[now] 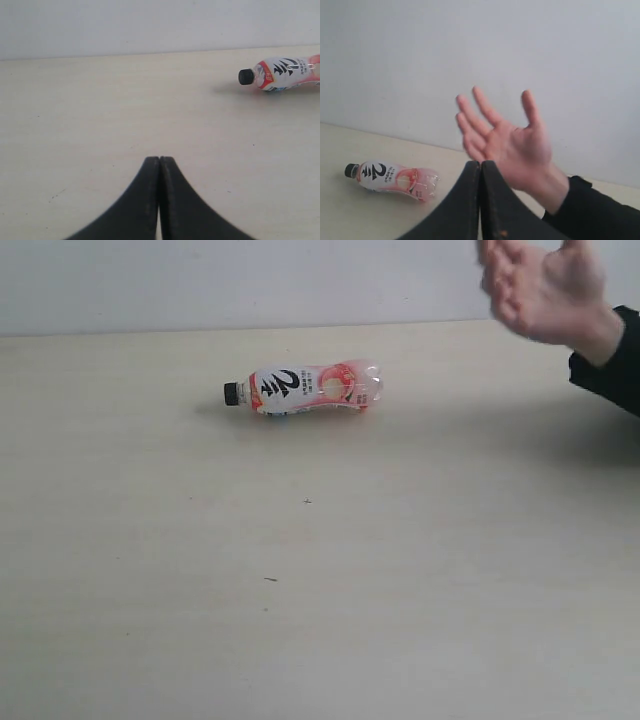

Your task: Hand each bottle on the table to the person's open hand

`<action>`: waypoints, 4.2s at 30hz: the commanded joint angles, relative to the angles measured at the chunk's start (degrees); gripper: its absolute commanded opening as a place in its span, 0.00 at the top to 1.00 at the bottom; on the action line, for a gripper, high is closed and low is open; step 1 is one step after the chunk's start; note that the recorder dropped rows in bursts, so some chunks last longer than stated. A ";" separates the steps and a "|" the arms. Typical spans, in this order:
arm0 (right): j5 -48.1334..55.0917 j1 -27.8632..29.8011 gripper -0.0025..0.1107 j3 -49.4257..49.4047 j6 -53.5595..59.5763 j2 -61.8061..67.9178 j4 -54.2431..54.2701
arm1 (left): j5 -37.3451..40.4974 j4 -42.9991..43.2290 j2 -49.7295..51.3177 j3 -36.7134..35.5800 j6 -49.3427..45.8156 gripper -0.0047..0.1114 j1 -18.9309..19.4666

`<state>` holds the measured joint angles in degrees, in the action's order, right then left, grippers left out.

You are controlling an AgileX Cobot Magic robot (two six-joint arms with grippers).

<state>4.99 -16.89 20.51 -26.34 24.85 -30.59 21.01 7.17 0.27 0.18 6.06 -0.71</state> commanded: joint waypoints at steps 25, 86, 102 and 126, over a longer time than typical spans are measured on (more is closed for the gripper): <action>-2.46 0.25 0.98 -0.08 5.36 -5.70 -2.94 | -0.19 0.05 -0.27 -0.18 0.14 0.94 0.11; 35.72 -5.09 0.75 81.19 54.46 91.10 36.63 | -0.29 0.05 -0.27 -0.18 0.14 0.94 0.11; 36.60 -8.04 0.39 81.19 91.43 96.10 34.50 | -0.29 0.05 -0.27 -0.18 0.14 0.94 0.11; 21.32 -12.48 0.29 81.19 89.93 107.04 23.61 | -0.29 0.05 -0.27 -0.18 0.14 0.94 0.11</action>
<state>27.29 -29.38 101.36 66.14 131.17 -4.19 21.01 7.17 0.27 0.18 6.06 -0.71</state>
